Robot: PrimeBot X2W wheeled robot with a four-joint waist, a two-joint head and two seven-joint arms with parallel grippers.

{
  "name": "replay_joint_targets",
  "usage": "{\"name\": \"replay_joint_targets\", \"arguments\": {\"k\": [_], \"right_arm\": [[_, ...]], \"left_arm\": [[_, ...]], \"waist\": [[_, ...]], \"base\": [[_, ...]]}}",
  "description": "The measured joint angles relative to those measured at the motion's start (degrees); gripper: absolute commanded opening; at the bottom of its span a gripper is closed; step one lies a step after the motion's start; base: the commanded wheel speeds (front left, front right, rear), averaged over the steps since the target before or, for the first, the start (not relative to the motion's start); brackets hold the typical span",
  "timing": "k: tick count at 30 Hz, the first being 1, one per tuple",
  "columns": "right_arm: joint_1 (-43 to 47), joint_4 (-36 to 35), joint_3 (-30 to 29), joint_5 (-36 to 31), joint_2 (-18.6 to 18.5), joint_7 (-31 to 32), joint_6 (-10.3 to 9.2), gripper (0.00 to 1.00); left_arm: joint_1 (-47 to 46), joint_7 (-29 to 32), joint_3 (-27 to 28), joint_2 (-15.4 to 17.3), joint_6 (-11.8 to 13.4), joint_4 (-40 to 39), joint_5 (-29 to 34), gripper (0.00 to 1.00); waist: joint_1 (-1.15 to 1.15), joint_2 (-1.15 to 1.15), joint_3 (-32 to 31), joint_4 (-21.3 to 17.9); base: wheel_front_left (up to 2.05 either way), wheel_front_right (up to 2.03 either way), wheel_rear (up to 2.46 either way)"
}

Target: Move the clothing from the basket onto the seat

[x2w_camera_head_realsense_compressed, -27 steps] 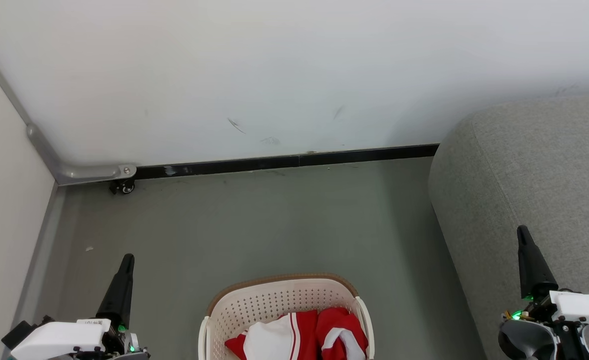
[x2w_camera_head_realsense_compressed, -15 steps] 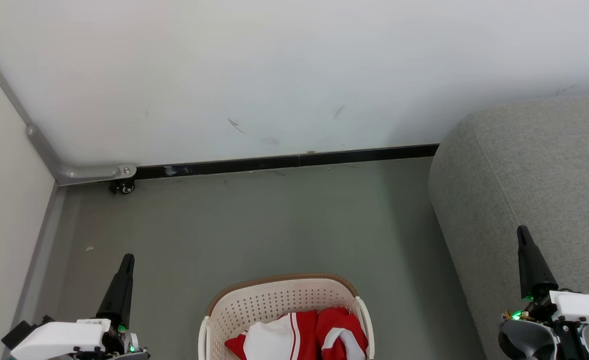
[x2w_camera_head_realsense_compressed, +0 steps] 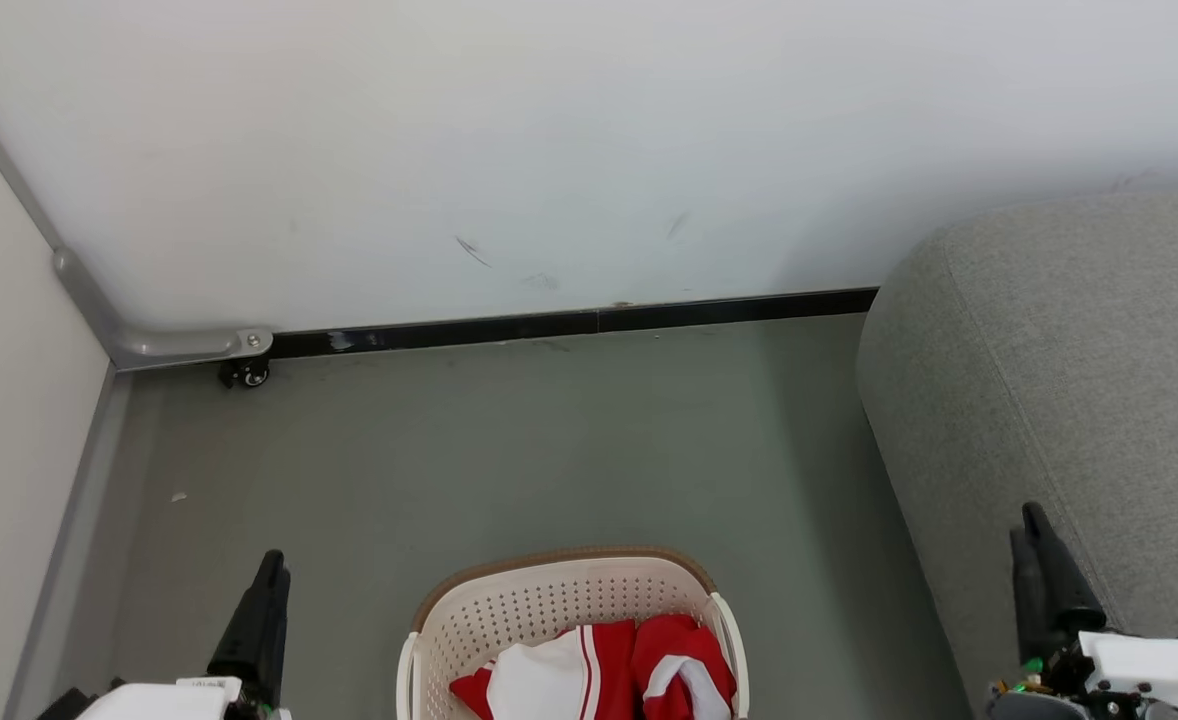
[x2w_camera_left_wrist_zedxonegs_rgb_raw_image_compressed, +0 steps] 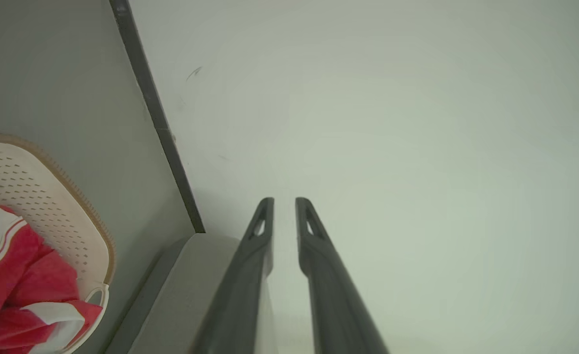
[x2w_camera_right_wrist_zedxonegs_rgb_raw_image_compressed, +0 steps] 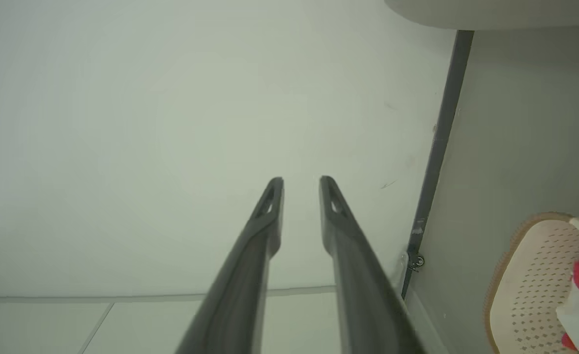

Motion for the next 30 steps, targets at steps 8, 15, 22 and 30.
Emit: {"name": "replay_joint_targets", "arguments": {"k": [8,15,22,30], "right_arm": [[1.16,0.26,0.87,-0.38,0.19,-1.08,0.00,1.00],[1.17,-0.09,2.15,-2.03,0.19,-2.56,0.00,1.00],[1.18,-0.31,2.83,-5.77,0.16,-3.99,0.00,1.00],[1.17,-1.07,3.26,-12.17,0.05,-5.70,0.00,1.00]], "left_arm": [[0.91,-1.13,-1.05,-0.15,0.01,0.24,0.62,1.00],[0.91,-2.80,-2.32,-0.12,0.19,-0.36,3.01,1.00],[0.91,-4.12,-3.41,0.02,0.53,-1.26,7.24,1.00],[0.91,-5.89,-3.68,0.12,1.45,-2.93,13.44,1.00]], "waist": [[0.00,0.00,-0.01,0.01],[0.01,0.00,-0.05,0.03],[0.12,0.00,-0.16,0.06],[0.49,0.00,-0.46,0.13]], "base": [[0.00,0.00,0.00],[0.00,0.00,0.00],[0.00,0.00,0.00],[0.00,0.00,0.00]]}}
